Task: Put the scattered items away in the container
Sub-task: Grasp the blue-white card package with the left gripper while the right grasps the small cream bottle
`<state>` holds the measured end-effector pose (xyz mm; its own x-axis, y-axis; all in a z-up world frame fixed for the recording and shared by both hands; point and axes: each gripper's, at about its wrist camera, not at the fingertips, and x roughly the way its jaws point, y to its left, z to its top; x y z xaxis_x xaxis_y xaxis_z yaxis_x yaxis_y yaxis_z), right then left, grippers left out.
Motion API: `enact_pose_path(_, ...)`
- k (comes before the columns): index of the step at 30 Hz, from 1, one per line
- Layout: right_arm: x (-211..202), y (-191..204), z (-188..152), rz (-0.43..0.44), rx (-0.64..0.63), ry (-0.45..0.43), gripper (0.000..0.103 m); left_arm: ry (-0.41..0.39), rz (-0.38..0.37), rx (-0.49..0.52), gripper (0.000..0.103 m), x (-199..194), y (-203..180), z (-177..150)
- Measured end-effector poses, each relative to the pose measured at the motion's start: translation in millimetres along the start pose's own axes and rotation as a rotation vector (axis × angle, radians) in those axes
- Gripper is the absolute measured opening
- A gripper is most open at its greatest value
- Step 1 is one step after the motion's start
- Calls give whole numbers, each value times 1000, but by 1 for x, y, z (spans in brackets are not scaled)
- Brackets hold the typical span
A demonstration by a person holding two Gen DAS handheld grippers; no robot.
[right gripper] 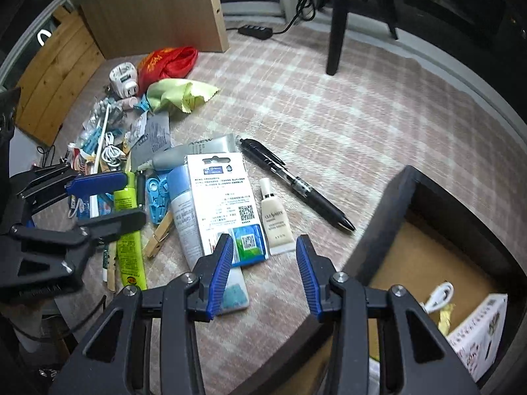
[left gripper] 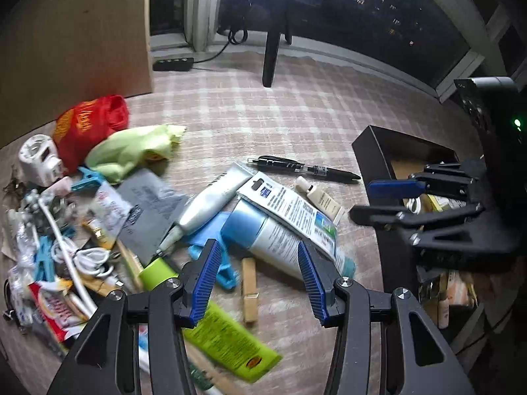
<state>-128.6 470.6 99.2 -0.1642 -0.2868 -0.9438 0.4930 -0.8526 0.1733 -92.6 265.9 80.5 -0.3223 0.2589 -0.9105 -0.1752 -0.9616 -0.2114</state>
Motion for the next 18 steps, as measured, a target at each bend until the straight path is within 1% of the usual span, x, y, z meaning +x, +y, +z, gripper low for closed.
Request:
enact_pose_path(4, 11, 1, 4, -2, -12, 12, 39, 19, -9, -58, 46, 13, 6, 15)
enact_pose_path(7, 20, 0, 5, -4, -15, 28, 39, 34, 9, -60, 46, 20, 8, 24)
enact_pose_path(11, 28, -5, 6, -1, -9, 39, 39, 81, -11, -90, 48, 34, 13, 36)
enact_pose_path(13, 30, -6, 7, 3, -7, 42, 39, 94, -15, -105, 48, 38, 17, 39)
enact_pose_path(16, 32, -6, 8, 3, -11, 43, 39, 118, -47, -127, 48, 45, 20, 43)
enact_pose_path(18, 35, -6, 9, 0, -12, 43, 39, 123, -55, -127, 48, 48, 18, 44)
